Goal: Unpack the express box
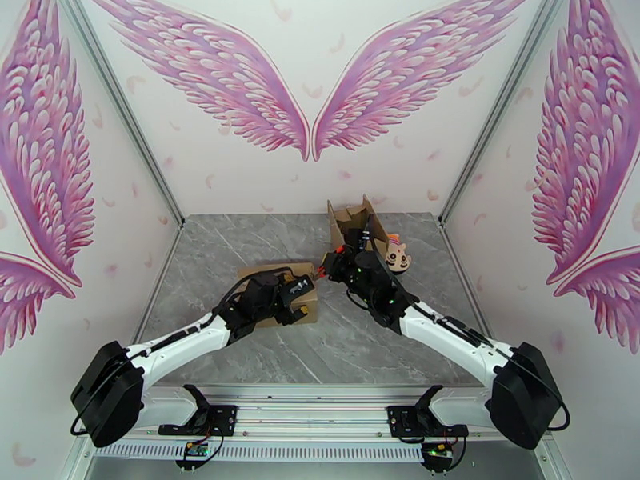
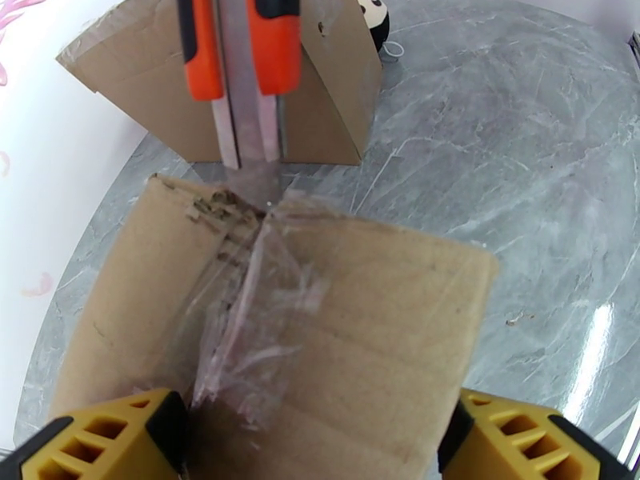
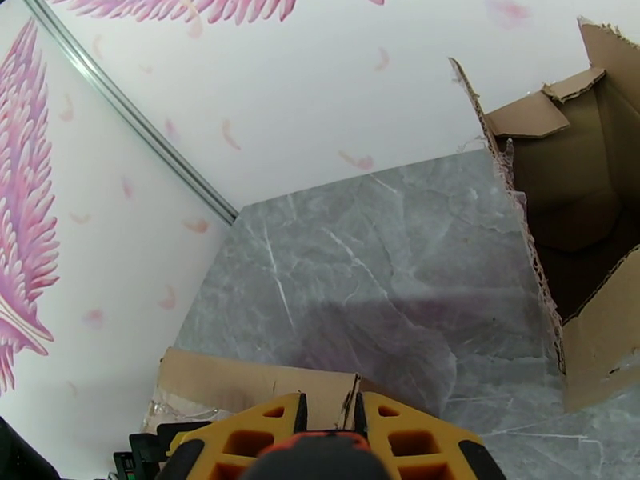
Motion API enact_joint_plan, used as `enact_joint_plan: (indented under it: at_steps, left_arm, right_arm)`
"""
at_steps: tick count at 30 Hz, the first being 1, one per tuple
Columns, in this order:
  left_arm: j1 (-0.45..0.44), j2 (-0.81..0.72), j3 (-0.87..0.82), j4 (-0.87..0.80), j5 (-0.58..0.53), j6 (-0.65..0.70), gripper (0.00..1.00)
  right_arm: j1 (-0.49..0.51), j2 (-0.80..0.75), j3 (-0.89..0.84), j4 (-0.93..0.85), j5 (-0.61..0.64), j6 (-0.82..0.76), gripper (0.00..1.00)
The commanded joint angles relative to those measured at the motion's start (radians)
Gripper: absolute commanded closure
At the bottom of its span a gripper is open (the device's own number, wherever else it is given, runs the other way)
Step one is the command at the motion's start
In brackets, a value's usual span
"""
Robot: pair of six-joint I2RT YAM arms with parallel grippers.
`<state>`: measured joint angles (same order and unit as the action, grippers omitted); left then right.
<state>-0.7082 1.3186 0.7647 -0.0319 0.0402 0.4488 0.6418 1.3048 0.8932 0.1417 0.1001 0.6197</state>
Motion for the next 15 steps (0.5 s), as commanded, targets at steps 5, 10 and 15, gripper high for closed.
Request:
enact_joint_plan:
  at_steps: [5,10,15]
  left_arm:
    - [0.035,-0.029,-0.039,0.056,-0.116,-0.05,0.16]
    - [0.019,-0.075,-0.088,0.064,0.046,0.055,0.15]
    - [0.004,-0.097,-0.1,0.023,0.151,0.119,0.16]
  right_arm:
    - [0.019,-0.046,-0.035,-0.134,-0.025,0.053,0.99]
    - [0.005,-0.023,-0.036,-0.109,-0.039,0.086,0.99]
    - [-0.017,-0.018,-0.04,-0.098,-0.026,0.126,0.99]
